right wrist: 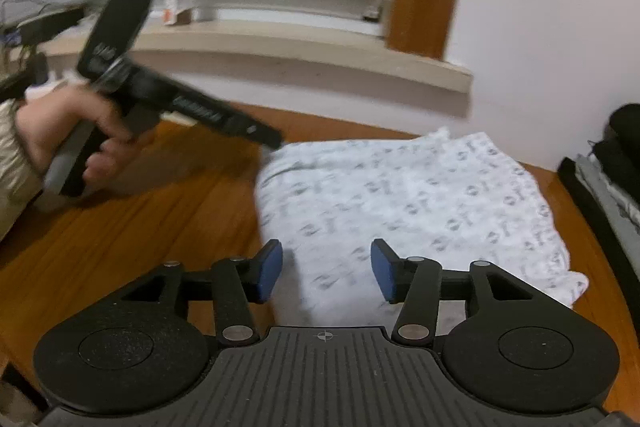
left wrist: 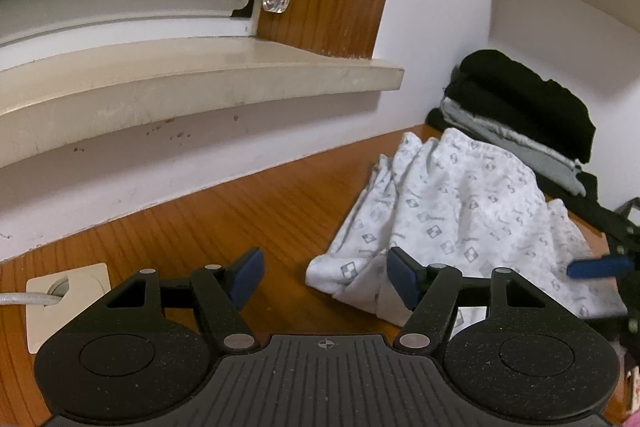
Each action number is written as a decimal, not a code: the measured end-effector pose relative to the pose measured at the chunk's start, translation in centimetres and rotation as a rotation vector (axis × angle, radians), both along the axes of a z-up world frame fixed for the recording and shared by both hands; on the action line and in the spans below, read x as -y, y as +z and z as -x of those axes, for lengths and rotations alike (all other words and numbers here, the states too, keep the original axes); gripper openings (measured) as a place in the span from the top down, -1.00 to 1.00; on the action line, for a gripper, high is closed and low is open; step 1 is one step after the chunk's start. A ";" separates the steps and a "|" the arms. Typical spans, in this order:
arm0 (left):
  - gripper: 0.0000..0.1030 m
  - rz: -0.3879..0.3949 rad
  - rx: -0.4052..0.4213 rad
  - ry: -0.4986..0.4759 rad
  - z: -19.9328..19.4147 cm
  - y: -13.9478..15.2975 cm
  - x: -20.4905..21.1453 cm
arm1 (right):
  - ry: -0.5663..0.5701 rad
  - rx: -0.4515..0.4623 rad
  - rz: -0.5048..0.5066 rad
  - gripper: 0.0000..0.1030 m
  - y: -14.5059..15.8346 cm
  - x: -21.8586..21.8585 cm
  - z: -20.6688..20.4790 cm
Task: Fold clothes
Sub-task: 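Pinch the folded white garment edge with the right gripper, then pinch the garment with the left gripper while the right gripper holds its edge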
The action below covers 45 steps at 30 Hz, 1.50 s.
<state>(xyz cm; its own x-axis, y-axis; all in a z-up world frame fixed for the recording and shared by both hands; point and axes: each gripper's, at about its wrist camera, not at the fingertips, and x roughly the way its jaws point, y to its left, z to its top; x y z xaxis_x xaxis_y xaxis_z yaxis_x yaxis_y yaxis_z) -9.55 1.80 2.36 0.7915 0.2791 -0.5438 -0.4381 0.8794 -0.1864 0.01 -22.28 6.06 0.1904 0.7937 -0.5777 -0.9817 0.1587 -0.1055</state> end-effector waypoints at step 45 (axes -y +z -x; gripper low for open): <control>0.96 0.053 0.165 -0.194 -2.0 0.9 4.0 | -0.154 0.120 -0.116 0.64 2.8 -0.1 -6.6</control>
